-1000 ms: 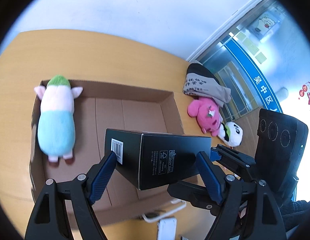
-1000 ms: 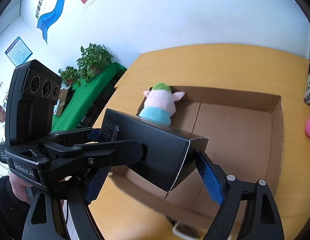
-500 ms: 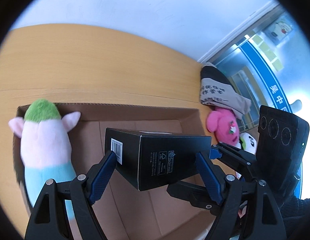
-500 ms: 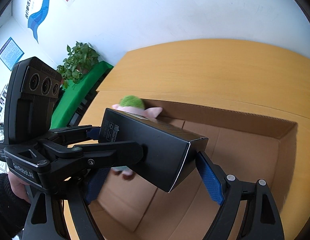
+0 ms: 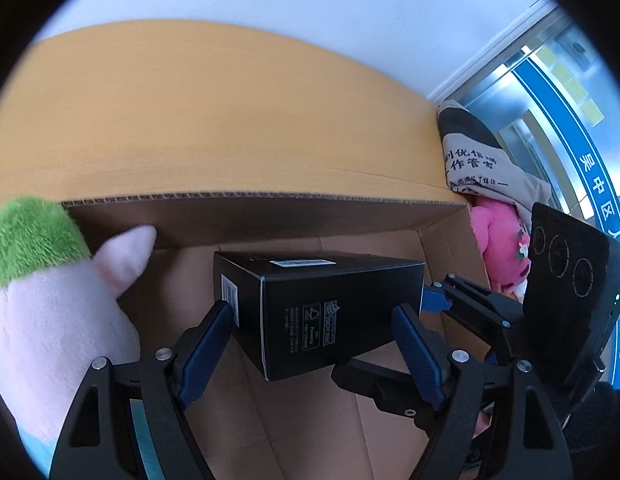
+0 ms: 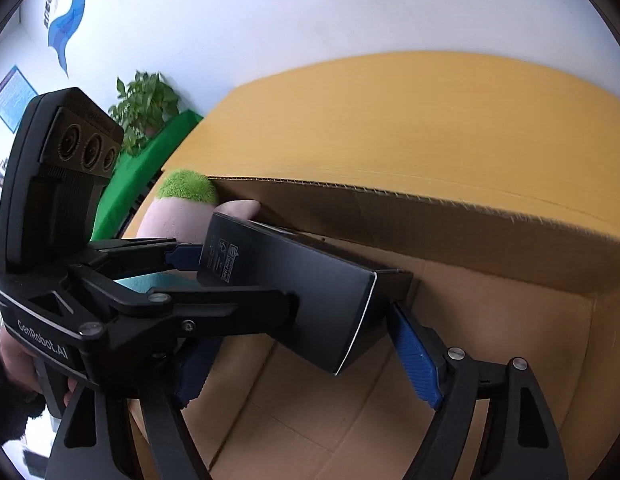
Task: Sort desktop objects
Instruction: 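Lower the black box into the cardboard box and open both grippers, then lift both tools out of the cardboard box, then move both tools down toward the white-rimmed clear phone case, then close both grippers on the clear phone case rim and lift it, then carry the phone case over the cardboard box and lower it inside, then open both grippers to release the phone case in the box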
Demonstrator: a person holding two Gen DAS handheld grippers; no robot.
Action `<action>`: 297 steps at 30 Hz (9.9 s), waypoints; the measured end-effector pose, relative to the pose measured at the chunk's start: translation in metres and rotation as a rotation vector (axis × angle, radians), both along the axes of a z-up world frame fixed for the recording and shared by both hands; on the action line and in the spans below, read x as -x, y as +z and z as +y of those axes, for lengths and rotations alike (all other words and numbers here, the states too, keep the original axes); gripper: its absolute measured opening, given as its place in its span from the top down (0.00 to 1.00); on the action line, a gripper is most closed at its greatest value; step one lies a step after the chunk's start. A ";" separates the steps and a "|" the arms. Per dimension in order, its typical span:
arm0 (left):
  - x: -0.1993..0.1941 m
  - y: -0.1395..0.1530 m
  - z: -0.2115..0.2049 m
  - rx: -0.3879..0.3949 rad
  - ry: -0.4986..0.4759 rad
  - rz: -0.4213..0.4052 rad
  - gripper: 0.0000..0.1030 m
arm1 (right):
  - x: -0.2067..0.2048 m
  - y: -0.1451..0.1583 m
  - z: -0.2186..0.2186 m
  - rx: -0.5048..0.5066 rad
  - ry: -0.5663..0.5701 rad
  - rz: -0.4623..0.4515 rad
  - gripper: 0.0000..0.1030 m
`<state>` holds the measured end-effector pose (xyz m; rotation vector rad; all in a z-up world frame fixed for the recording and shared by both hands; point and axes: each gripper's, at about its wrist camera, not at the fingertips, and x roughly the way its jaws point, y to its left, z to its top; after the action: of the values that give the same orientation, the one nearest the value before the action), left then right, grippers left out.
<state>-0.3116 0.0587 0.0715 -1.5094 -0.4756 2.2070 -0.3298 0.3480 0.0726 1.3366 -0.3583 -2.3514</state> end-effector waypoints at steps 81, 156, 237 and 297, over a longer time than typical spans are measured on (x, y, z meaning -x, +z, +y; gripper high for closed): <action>-0.324 0.234 0.115 0.272 0.147 0.334 0.20 | -0.353 0.229 0.049 -0.168 -0.185 0.193 0.02; -0.350 0.023 0.074 -0.025 0.130 -0.282 0.69 | -0.358 0.033 0.004 0.132 0.120 -0.307 0.88; -0.329 0.129 0.068 0.114 0.094 -0.050 0.94 | -0.274 0.147 -0.016 -0.125 -0.157 0.012 0.93; -0.050 0.040 0.114 0.207 0.030 -0.154 0.57 | -0.022 0.031 0.138 -0.224 -0.268 -0.178 0.38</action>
<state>-0.2616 0.1731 0.1116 -1.8002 -0.3255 2.2298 -0.3077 0.4864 0.1038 1.7031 -0.3535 -2.5579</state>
